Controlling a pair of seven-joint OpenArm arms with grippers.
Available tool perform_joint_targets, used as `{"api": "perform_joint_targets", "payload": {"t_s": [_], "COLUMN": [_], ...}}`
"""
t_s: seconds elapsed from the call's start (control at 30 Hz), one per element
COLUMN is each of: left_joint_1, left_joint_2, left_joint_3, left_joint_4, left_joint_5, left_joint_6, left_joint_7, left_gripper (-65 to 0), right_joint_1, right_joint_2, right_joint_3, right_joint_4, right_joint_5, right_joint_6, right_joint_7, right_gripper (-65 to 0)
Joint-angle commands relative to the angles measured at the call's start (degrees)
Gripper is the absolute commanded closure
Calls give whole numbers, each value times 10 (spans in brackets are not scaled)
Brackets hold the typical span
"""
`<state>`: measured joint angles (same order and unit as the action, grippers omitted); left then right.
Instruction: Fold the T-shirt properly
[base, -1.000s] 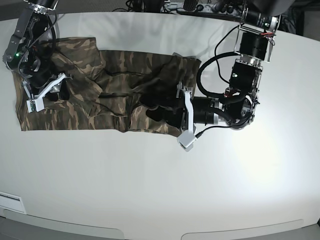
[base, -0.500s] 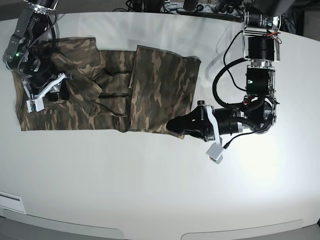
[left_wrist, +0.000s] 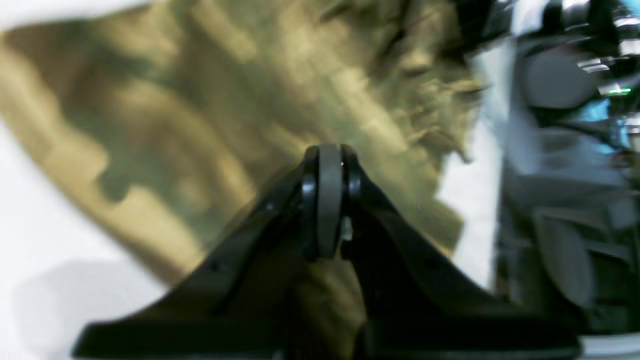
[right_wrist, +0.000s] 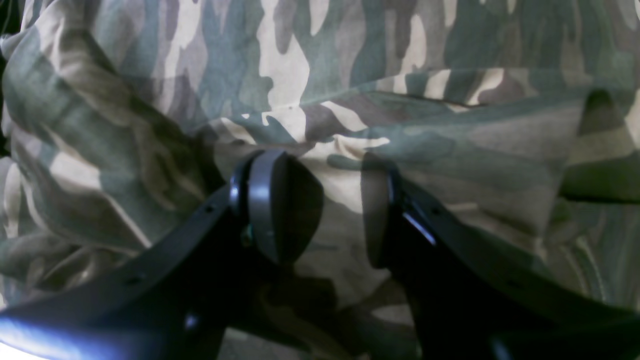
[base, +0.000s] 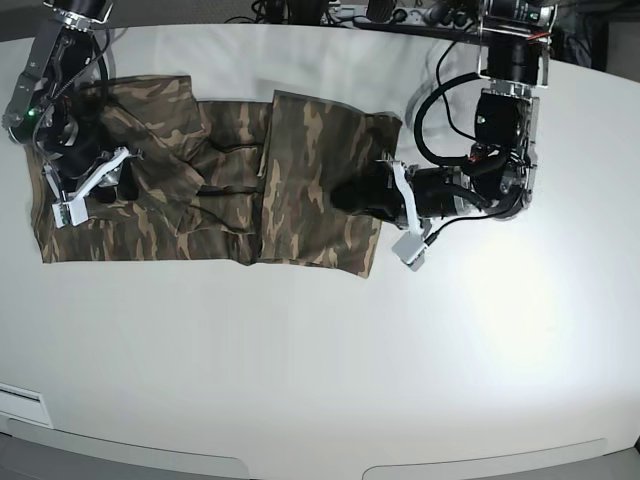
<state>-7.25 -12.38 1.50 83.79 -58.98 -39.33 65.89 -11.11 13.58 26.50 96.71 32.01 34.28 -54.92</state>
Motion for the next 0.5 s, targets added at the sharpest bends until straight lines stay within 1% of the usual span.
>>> {"api": "perform_joint_targets", "payload": {"t_s": [0.0,0.07,0.13,0.2,0.27,0.33,0.43,0.47], "left_joint_1": [-10,-5,-4,-4,-9,-18,-34,-38], "left_joint_2": [-2,-2,-2,-2,-2,-2,-2,-3], "left_joint_3": [0,8,19,28,30,30,30,30], "left_joint_4": [5,-6,-16,-17,-16,-16,-16,-16], "left_joint_5": [7,54,94,136,173,199,241,255], "left_joint_6": [8,30,52,86,113,131,165,170], "left_joint_7": [-28,-45,-49,-48,-49,-49,-48,-48], "left_gripper": [0,0,0,0,0,0,0,0], "right_joint_1": [9,17,24,26,26,26,25,25], "right_joint_2": [8,8,11,16,23,35,61,70], "right_joint_3": [2,2,2,2,2,2,7,15], "right_joint_4": [3,3,5,15,38,66,109,119], "right_joint_5": [-3,-2,20,47,57,57,53,51], "right_joint_6": [-2,-2,-2,-1,-2,-2,-3,-6], "right_joint_7": [-8,-17,-30,-42,-45,-45,-53,-56], "right_gripper": [-279,-279,-279,-279,-279,-279,-279,-279]}}
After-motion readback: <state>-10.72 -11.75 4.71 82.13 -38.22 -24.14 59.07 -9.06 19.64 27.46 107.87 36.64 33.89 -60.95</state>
